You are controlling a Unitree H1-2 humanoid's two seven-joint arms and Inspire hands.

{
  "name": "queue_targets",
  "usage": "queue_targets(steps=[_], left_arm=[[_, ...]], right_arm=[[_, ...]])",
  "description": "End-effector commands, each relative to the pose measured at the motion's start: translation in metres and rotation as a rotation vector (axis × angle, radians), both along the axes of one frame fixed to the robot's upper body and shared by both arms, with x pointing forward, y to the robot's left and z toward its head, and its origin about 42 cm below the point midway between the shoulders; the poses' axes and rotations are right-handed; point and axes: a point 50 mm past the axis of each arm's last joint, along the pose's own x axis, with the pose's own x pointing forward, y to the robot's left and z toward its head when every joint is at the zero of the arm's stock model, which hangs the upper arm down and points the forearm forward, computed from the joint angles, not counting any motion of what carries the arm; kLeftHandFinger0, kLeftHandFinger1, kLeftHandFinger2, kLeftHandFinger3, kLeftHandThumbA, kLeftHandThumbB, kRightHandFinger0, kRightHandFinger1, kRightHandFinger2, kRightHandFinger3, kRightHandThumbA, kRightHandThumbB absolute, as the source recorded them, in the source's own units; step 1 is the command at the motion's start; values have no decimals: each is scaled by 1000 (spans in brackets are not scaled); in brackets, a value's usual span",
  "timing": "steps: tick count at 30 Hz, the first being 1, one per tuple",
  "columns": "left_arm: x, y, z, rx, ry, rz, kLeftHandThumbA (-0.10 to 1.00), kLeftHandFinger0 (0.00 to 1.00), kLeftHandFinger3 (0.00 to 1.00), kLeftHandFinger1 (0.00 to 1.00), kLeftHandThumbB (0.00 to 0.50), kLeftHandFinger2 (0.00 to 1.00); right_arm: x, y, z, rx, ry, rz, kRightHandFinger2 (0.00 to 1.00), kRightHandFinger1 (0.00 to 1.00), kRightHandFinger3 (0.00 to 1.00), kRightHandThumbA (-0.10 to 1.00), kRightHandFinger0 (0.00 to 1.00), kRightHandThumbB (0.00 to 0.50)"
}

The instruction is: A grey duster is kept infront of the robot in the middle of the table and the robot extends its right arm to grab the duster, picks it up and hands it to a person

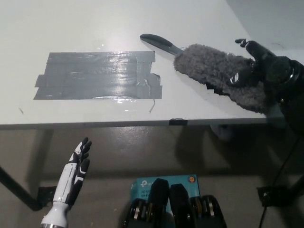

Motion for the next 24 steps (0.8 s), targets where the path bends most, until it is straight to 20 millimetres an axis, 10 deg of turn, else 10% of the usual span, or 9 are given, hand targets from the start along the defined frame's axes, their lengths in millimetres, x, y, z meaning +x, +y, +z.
queue_targets(steps=[1,21,24], left_arm=[[6,1,12,2,-66,-1,1000,1000,1000,1000,334,1000],[8,-1,16,7,-65,-9,1000,1000,1000,1000,311,1000],[9,-1,17,2,-66,-10,1000,1000,1000,1000,312,1000]], right_arm=[[11,16,30,-57,-11,58,1000,1000,1000,1000,1000,500],[12,37,-9,-310,161,117,1000,1000,1000,1000,1000,499],[14,28,-23,-383,175,74,1000,1000,1000,949,1000,400]])
